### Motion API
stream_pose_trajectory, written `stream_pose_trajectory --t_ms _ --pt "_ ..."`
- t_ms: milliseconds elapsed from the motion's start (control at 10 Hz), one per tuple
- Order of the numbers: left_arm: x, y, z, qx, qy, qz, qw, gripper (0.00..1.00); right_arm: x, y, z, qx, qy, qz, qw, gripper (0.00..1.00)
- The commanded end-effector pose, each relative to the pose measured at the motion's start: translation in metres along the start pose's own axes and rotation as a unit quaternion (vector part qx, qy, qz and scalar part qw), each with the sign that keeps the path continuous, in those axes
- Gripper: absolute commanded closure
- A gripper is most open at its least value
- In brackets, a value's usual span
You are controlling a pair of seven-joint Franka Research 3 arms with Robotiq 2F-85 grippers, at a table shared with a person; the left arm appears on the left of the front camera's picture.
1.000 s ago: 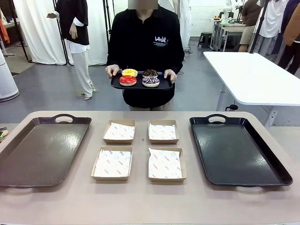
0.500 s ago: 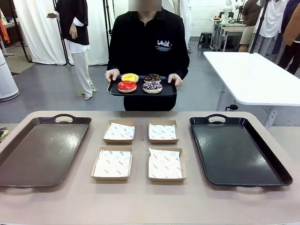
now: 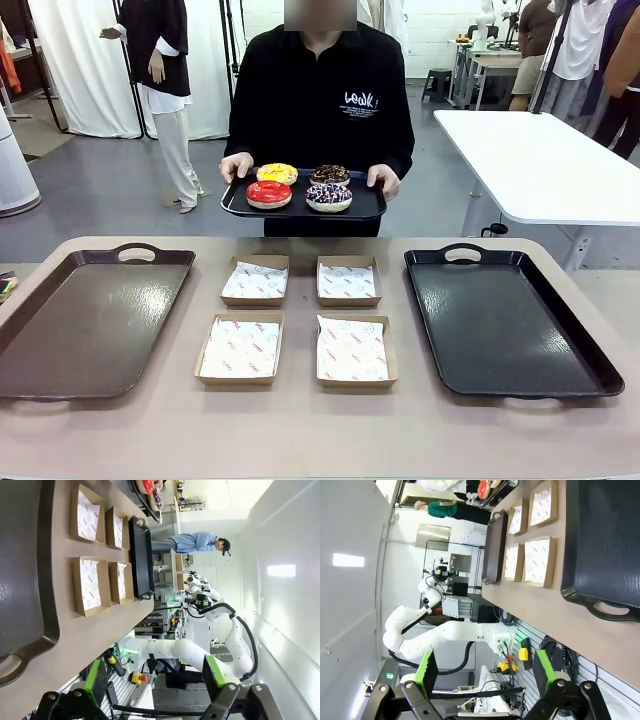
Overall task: Individually package the donuts and arrange them on the tray.
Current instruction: Pick up one Paper togo box.
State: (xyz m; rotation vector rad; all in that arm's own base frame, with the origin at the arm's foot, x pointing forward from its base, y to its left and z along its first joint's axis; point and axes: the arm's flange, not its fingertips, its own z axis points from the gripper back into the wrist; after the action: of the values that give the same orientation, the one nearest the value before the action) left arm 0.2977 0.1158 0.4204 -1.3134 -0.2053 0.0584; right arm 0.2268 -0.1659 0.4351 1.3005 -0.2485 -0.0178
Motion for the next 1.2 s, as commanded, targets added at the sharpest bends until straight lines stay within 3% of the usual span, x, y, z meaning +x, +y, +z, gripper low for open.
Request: stream_pose_trajectory --t_ms 0,1100 --pt "-0.001 0.0001 0.0015 -0.004 0.0 -0.002 1.0 0.0 0.0 0.0018 -0.0015 0.003 -0.005 0.003 1.0 0.0" --pt "-0.001 0.0001 0.0015 -0.004 0.0 -0.002 1.0 0.0 0.0 0.0018 -0.0015 0.003 -0.005 0.003 1.0 0.0"
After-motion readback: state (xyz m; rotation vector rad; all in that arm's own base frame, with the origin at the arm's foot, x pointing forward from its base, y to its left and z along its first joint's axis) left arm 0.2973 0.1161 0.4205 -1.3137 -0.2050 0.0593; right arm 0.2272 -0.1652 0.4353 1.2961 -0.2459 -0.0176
